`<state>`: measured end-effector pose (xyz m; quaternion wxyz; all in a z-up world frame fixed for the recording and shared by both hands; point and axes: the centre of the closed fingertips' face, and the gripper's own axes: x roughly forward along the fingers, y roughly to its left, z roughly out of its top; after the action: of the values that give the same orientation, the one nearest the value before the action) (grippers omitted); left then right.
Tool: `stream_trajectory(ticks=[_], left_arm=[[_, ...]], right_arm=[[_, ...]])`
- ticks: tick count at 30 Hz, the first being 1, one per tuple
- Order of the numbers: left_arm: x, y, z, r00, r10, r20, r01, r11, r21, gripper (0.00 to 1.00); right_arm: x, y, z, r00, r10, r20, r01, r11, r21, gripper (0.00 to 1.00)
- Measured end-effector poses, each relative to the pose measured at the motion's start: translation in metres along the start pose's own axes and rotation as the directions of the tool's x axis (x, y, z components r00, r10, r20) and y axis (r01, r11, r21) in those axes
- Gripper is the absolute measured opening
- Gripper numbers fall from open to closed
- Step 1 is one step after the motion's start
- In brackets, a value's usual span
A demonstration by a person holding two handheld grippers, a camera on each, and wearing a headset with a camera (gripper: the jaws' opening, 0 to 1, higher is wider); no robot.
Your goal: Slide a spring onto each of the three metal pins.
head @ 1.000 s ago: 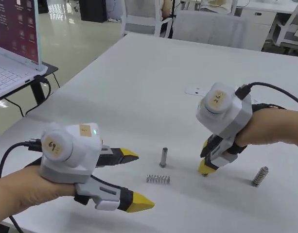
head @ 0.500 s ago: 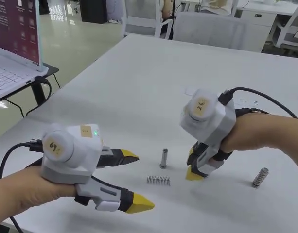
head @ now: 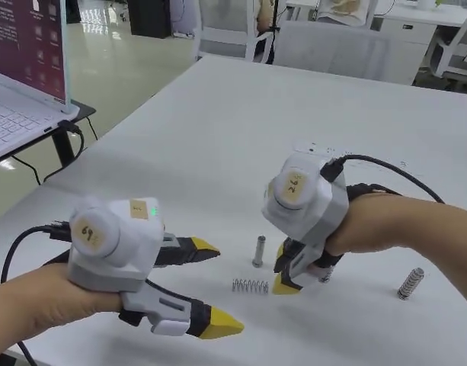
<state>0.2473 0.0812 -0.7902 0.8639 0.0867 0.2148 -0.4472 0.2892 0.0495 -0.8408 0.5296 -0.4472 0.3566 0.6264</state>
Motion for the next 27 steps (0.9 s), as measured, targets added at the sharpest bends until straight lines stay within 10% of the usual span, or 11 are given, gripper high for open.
stream_trajectory(ticks=[27], left_arm=[[0.001, 0.001, -0.001, 1.0, 0.0, -0.001, 0.0, 1.0, -0.014, 0.59]], right_arm=[[0.023, -0.001, 0.003, 0.9996, 0.019, -0.022, -0.019, 1.0, -0.016, 0.11]])
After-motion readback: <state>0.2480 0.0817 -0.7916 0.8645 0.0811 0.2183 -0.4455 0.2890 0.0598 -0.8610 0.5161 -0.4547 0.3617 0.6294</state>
